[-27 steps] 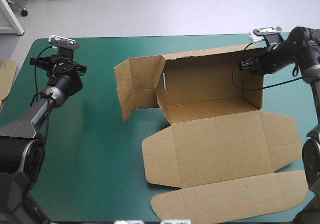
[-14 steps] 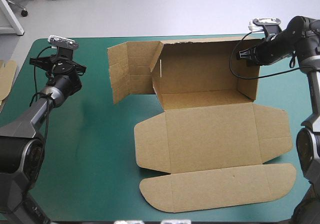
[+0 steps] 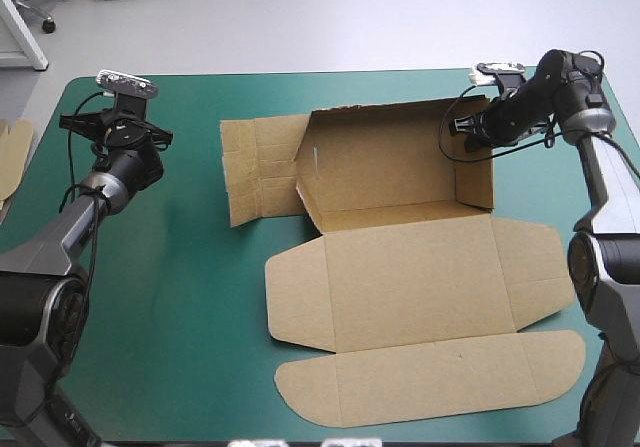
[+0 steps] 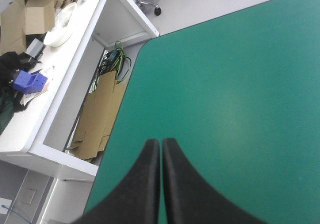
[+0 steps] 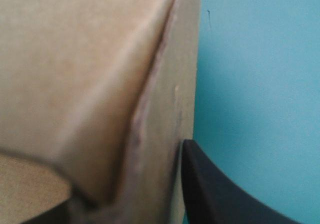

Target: Fold the box

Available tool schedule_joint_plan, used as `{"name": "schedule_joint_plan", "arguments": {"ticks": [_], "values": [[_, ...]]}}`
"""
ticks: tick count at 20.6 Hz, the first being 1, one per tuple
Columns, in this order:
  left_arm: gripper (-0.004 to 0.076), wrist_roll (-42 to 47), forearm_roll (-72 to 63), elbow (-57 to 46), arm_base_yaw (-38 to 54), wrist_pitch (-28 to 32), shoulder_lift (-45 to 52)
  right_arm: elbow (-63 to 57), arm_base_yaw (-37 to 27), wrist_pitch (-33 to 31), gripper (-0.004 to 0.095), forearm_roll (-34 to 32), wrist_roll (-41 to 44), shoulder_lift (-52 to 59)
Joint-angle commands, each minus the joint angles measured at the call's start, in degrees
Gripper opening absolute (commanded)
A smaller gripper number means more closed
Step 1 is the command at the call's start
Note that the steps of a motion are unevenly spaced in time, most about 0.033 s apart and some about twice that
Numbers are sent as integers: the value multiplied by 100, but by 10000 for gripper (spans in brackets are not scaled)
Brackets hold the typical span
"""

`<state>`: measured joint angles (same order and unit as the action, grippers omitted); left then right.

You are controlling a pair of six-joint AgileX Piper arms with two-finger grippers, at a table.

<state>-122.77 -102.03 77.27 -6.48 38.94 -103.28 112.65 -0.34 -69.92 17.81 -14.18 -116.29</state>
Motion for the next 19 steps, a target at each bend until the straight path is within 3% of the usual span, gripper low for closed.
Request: {"name": "schedule_joint_plan", "arguments": {"ticks": [1, 6, 9, 11, 14, 19], "values": [[6, 43, -193, 198, -31, -33, 308, 158, 26, 474, 508, 173, 36, 207], [6, 25, -193, 4, -21, -328, 207, 536, 15, 401, 537, 216, 138, 302], [5, 24, -193, -342, -42, -1479, 73, 686, 15, 358, 537, 79, 138, 659], [5, 24, -193, -353, -97, -1778, 50, 686, -6, 221, 537, -135, 138, 913], [5, 390, -193, -353, -85, -2873, 70, 686, -101, -132, 537, -136, 210, 1238], [5, 1165, -193, -353, -85, -3021, 277, 675, -147, -157, 537, -122, 291, 1653]]}}
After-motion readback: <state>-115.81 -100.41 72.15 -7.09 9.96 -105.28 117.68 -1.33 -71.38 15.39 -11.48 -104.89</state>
